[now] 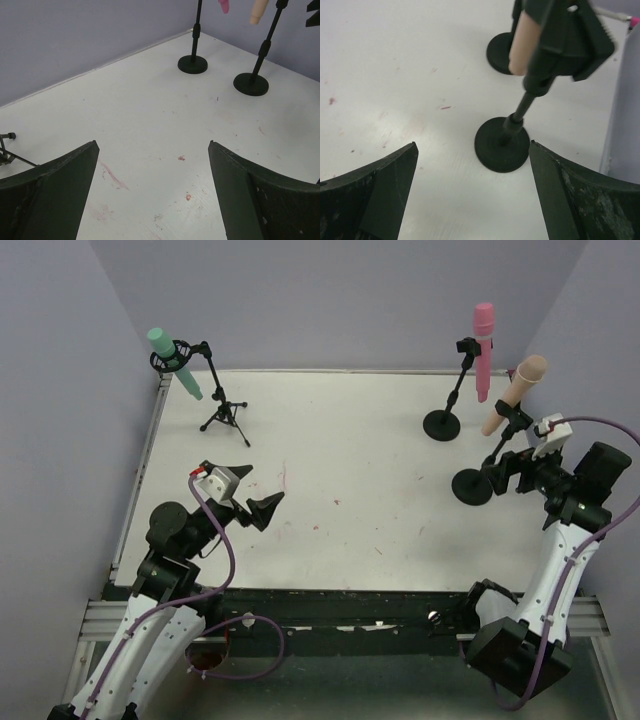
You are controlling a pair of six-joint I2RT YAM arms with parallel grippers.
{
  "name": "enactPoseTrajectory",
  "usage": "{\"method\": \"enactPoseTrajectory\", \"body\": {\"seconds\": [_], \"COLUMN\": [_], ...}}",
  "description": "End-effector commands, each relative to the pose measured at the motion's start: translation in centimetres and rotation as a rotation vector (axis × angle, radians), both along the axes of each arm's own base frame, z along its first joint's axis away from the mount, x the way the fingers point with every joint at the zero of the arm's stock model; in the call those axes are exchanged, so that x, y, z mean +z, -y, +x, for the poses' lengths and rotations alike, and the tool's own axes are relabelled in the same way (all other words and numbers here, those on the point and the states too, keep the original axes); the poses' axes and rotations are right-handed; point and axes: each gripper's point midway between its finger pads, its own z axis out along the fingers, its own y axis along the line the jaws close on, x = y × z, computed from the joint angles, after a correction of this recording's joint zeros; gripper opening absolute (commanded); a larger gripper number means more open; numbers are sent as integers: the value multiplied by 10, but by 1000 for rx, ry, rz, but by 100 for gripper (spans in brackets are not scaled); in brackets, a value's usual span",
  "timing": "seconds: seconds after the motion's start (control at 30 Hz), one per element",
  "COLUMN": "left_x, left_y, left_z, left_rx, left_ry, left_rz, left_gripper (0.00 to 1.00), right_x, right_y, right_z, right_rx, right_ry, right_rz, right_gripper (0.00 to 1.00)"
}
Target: Attach the microphones to the stand
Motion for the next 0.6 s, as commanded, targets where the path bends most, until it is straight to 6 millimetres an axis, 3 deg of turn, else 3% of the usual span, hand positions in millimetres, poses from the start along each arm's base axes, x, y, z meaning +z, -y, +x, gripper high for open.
{"method": "enactPoseTrajectory", "body": {"seconds": [0.0, 0.1, 0.2, 0.3, 0.47, 0.57], "left_x": [0, -1, -2, -5, -8, -8], "left_y": [-1, 0, 0, -2, -5, -9], "left_z": [-2, -1, 1, 4, 9, 13], "left_rx": [2, -1, 3, 22, 51, 79], "left_ry": [-13, -23, -30, -32, -40, -38], "left_rz": [-13, -10, -6, -5, 1, 0], "left_gripper": [99, 98, 99, 98, 98, 98], "right_x": [-20, -11, 3, 10, 6, 3], "right_y": [-47, -73, -86, -104, -162, -175], "right_z": [-40, -48, -44, -32, -9, 3], "right_rx": [185, 325, 411, 497, 599, 624], "right_ry": [-126, -89, -46, -46, -80, -91], "right_rz": [116, 219, 305, 279, 209, 203], "right_gripper": [100, 100, 100, 100, 100, 100]}}
